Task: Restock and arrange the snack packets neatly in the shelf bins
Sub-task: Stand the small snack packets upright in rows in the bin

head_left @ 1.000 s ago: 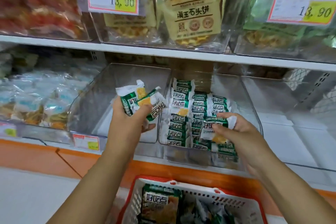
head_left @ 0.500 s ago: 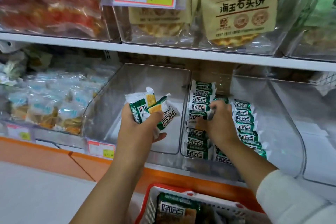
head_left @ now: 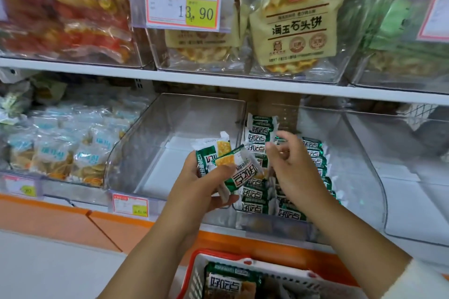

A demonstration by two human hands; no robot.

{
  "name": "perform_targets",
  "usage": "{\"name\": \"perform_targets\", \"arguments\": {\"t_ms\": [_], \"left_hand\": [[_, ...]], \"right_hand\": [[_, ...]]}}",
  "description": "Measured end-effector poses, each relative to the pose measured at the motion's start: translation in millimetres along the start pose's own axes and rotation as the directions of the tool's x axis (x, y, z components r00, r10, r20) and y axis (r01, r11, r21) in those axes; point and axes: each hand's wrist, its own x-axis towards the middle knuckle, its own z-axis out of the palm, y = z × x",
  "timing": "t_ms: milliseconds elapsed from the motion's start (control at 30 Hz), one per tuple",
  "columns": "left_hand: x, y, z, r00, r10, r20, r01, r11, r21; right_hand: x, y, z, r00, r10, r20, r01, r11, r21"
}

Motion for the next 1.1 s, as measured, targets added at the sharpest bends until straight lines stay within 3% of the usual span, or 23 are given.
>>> {"name": "perform_targets", "arguments": {"t_ms": [67, 133, 300, 467, 567, 667, 767, 800, 867, 967, 1100], "left_hand": [[-2.1, -2.3, 5.6, 0.998, -0.017, 0.065, 0.017, 1.0, 0.003], [-3.9, -4.2, 11.5, 0.995, -0.023, 0.102, 0.022, 1.0, 0.009], [-6.1, -7.7, 22.7, 0.992, -0.02, 0.122, 0.009, 0.996, 0.088], [-6.1, -8.3, 26.0, 0.994, 0.026, 0.109, -0.047, 0.981, 0.191], [-4.1, -7.8, 26.8, 0.996, 0.065, 0.054, -0.071, 0.989, 0.13], [-0.4, -9.5, 28.3, 0.995, 0.094, -0.016, -0.092, 0.994, 0.061], [3.6, -8.5, 25.1, 0.991, 0.109, -0.08, -0.106, 0.994, 0.038], [5.5, -6.9, 21.4, 0.989, 0.102, -0.11, -0.1, 0.995, 0.022], [8.6, -2.8, 11.7, 0.984, 0.07, -0.162, -0.074, 0.997, -0.02], [10.2, 0.6, -0.3, 0.98, 0.049, -0.192, -0.052, 0.999, -0.012], [10.5, -2.1, -8.4, 0.982, 0.045, -0.181, -0.042, 0.999, 0.018]], "right_hand": [[-28.3, -19.0, -18.5, 0.988, -0.004, 0.153, -0.03, 0.975, 0.218], [-46.9, -22.0, -28.3, 0.972, -0.025, 0.233, -0.045, 0.956, 0.288], [-55.0, -4.6, -31.7, 0.98, 0.074, 0.185, -0.138, 0.919, 0.368], [-56.4, -2.3, -34.7, 0.971, 0.071, 0.23, -0.154, 0.917, 0.368], [-59.1, -4.2, -29.7, 0.961, 0.112, 0.251, -0.229, 0.833, 0.503], [-60.1, -6.2, -19.8, 0.949, 0.138, 0.283, -0.258, 0.855, 0.45], [-43.5, -3.9, -29.2, 0.969, 0.195, 0.153, -0.247, 0.825, 0.508], [-34.8, -2.6, -35.6, 0.976, 0.202, 0.079, -0.215, 0.851, 0.479], [-14.9, 8.5, -44.1, 0.99, 0.138, -0.013, -0.133, 0.97, 0.204], [1.5, 21.7, -31.9, 0.991, 0.063, 0.117, -0.05, 0.993, -0.11], [0.8, 26.7, 6.7, 0.964, 0.031, 0.263, 0.019, 0.983, -0.183]]}}
